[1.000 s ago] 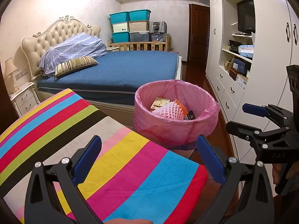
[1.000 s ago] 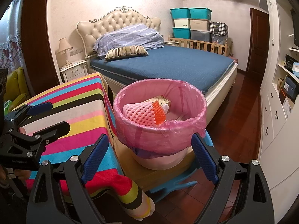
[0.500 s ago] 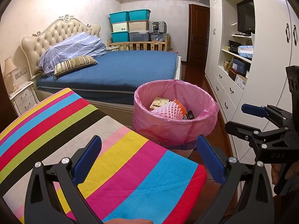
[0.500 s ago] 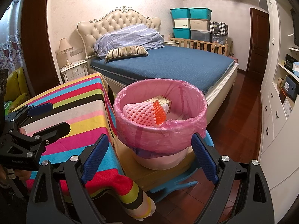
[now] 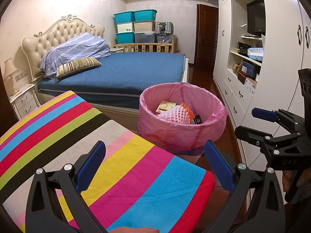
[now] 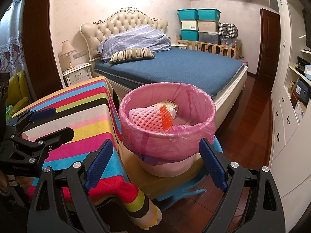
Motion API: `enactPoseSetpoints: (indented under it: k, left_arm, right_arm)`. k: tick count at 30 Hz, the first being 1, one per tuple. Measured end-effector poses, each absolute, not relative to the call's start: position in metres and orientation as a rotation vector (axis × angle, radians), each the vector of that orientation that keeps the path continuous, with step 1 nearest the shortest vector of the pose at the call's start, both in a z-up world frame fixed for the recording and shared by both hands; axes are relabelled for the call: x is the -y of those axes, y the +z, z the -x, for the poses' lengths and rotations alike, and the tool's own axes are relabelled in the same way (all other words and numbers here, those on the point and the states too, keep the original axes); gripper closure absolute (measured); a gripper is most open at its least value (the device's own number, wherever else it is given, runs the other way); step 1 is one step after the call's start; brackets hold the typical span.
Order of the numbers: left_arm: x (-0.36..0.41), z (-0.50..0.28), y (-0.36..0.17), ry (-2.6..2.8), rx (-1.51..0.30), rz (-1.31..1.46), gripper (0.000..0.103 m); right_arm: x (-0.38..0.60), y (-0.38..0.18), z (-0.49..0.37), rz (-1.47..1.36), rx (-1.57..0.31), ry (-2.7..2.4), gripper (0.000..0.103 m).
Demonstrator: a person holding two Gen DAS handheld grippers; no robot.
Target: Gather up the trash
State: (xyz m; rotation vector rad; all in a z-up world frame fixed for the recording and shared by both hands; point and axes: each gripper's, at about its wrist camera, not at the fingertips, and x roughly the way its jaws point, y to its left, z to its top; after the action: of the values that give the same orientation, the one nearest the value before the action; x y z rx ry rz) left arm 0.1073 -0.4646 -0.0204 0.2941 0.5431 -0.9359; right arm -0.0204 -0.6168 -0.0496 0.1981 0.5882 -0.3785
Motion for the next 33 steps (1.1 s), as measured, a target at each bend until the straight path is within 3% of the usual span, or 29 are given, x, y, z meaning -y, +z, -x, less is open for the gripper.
enactPoseSetpoints:
  k: [33]
  left_arm:
    - [0.451,-0.11,-0.016,-0.927,-0.541,-0.273,0.005]
  right_arm:
    - [0.607,-0.047,0.014,-0.188,-0.586,-0.356,0.018]
